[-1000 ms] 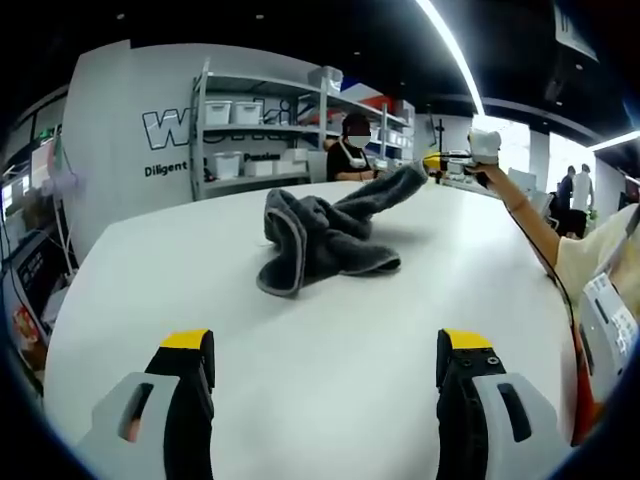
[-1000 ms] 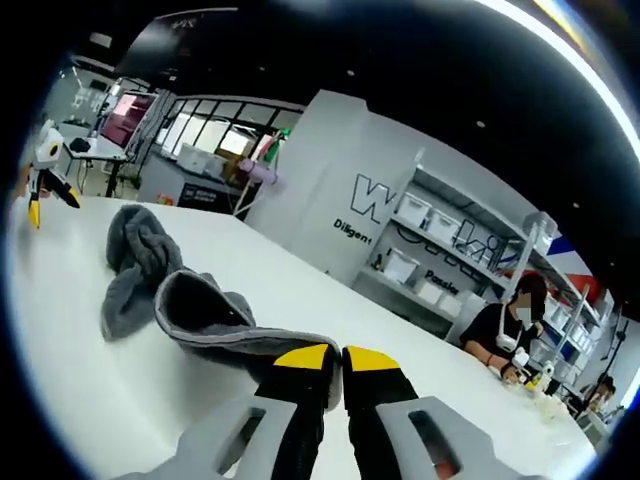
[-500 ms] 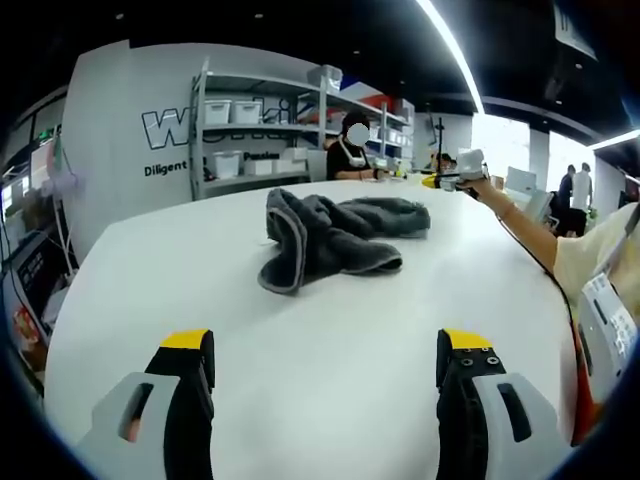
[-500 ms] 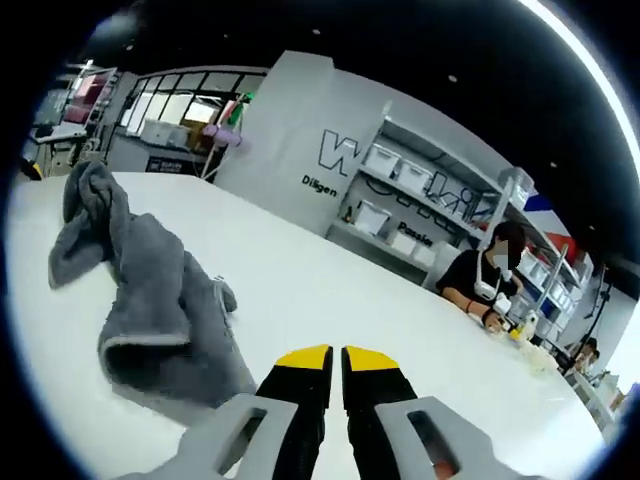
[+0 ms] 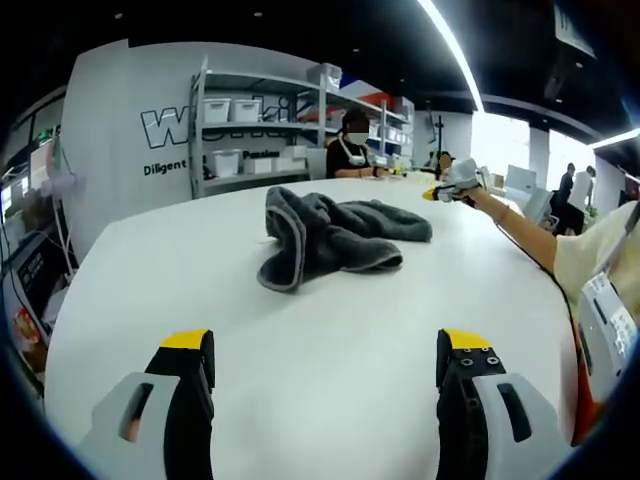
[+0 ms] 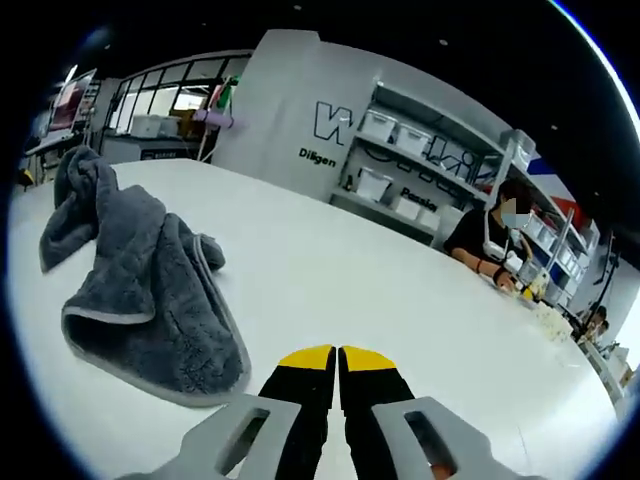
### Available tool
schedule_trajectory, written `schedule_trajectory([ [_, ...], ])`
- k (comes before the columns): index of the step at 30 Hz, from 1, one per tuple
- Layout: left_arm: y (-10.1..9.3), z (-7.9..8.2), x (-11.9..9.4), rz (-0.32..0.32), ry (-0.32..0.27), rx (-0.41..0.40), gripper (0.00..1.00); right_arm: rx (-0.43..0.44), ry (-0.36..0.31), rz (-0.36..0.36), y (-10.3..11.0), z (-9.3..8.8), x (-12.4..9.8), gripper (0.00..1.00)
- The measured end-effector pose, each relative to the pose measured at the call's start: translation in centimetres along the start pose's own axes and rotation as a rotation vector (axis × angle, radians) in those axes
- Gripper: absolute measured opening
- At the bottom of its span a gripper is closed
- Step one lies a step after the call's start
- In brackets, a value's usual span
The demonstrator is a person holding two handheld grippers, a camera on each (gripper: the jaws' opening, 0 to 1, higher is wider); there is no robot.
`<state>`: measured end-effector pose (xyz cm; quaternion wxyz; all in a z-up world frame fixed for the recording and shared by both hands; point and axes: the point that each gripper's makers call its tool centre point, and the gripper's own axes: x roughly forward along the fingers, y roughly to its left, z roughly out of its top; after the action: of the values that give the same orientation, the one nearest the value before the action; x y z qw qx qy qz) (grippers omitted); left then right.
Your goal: Fold the towel on the table until its edges align and the towel forms a compact rectangular stack.
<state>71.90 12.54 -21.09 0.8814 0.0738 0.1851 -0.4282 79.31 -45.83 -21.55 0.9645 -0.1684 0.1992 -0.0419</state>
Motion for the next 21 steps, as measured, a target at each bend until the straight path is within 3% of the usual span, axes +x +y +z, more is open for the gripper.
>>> schedule_trajectory([
  [11,0.1,0.0,0.1,0.000,0.000,-0.004,0.90,-0.006,0.004,0.031,0.8,0.7,-0.1,0.00],
  [14,0.1,0.0,0.1,-0.001,0.001,-0.005,0.90,0.004,0.004,0.050,1.2,1.3,-0.5,0.05],
  [17,0.1,0.0,0.2,-0.001,0.002,-0.005,0.90,0.030,-0.030,0.096,2.3,2.9,-1.2,0.14],
  [21,0.2,0.0,0.2,-0.001,0.003,-0.006,0.90,0.095,-0.094,0.221,5.0,5.0,-1.9,0.16],
])
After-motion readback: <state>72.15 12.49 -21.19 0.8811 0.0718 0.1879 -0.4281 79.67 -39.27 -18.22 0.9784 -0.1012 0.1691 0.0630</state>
